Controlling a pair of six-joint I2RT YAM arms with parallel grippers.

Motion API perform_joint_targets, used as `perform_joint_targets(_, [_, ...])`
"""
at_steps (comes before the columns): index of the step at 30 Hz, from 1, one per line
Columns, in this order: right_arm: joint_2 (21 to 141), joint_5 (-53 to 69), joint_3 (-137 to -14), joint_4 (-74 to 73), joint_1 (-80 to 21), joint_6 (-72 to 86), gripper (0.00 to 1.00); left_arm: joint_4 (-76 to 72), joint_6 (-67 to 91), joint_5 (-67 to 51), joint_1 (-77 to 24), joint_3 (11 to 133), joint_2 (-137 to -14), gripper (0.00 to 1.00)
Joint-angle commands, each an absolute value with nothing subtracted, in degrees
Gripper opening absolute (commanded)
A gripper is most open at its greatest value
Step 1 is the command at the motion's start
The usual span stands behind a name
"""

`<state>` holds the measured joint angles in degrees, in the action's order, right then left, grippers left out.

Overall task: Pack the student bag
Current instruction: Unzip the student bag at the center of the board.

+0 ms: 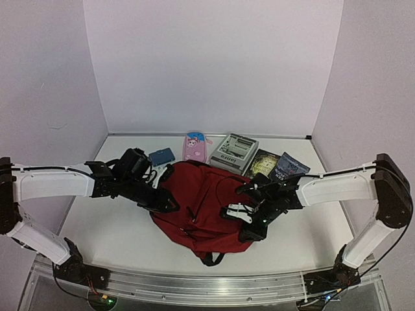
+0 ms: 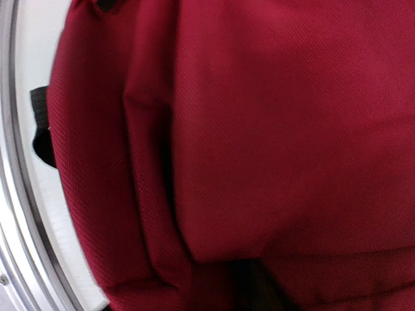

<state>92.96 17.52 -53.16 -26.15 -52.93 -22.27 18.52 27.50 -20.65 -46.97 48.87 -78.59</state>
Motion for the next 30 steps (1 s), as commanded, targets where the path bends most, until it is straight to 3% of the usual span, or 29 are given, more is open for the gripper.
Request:
perform_joint_targets(1, [88.1,15.9,-49.2,-24.1,-52.9,-22.9,0.24,14.8,21.3,-11.6,-52.7,50.1,-82.5,0.36])
perform_joint_targets(4, [86.9,16.3,-47.6,-23.1,-52.9,-21.7,0.10,14.9,17.7,-9.4,-55.8,52.9,-87.9,0.35])
perform_joint_targets(8, [85.1,16.1,-46.2,-22.4,-52.9,-21.6,0.03,18.0,14.9,-6.7,-60.1,58.6,-96.1,0.33])
perform_joint_targets(16, [82.8,13.5,-44.2,-19.5,-52.9,-23.2,0.00,20.5,15.1,-7.2,-62.2,64.0,-102.4,0.35])
perform_joint_targets(26, [83.8,12.3,-44.4,-18.8,-52.9,-23.6,0.00,23.8,14.1,-7.3,-63.9,65.6,-105.3,0.50])
perform_joint_targets(30, [83.5,12.1,-44.1,-18.9,-52.9,-23.9,0.00,25.3,14.4,-5.5,-64.1,66.6,-106.8,0.45])
